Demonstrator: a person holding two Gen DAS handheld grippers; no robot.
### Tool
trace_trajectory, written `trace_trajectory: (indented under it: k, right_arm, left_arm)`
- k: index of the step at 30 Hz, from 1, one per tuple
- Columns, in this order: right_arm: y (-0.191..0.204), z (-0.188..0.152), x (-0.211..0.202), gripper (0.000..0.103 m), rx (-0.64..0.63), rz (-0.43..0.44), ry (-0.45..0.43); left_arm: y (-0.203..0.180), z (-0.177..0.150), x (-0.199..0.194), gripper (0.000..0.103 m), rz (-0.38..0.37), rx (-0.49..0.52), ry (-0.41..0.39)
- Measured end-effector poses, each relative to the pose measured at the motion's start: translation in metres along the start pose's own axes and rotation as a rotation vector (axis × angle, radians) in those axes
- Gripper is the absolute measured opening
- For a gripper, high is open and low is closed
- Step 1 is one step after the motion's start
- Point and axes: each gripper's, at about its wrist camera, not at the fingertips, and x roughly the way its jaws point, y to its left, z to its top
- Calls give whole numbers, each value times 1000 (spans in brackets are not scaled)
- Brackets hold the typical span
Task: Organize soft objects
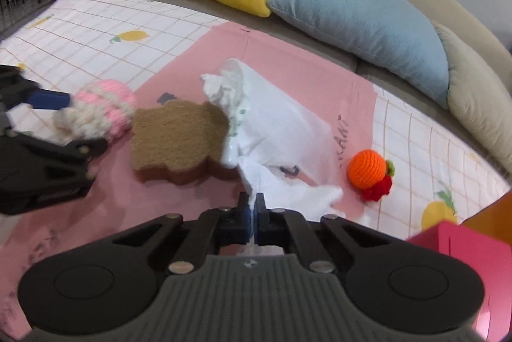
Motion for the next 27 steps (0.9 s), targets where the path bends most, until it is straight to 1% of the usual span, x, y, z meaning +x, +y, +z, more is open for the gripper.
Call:
trace_trajectory:
  k: [1, 2, 3, 6, 8, 12, 15, 18, 21, 24, 25, 27]
  right_arm:
    - [1, -3, -6, 0, 7, 12, -3]
    - [1, -5, -13, 0, 12, 22, -7]
    - [3, -8, -20, 0, 15, 30, -14]
    - [8, -18, -47, 0, 20, 38, -48]
    - [11, -24, -66, 0, 22, 34, -72]
    - [10, -35, -106, 0, 27, 52, -110]
    - [5, -43, -133, 0, 36, 63, -126]
    - [0, -51, -158, 0, 45, 72, -154]
    - [-5, -60, -180, 0, 64, 85, -181]
    - [-10, -65, -198, 0, 80, 92, -206]
    - [-12, -67, -206, 0, 86, 100, -216]
    - [-16, -69, -219, 0, 98, 122, -235]
  left_arm:
    - [0, 0, -1, 41, -8, -4, 0]
    - [-1, 0, -3, 35, 0, 0, -1]
    - [-3, -1, -5, 31, 8, 9, -2]
    - [-3, -3, -14, 27, 1, -7, -12]
    - [-2, -4, -25, 26, 6, -21, -20]
    - [3, -9, -58, 26, -28, -87, -21]
    - [3, -14, -87, 26, -52, -116, -29]
    - [0, -22, -112, 26, -91, -142, -42]
    - [-7, -30, -132, 26, -79, -148, -58]
    - [-10, -35, -143, 26, -42, -153, -56]
    - [-8, -36, -147, 26, -48, -164, -56]
    - [-3, -36, -156, 26, -97, -200, -57]
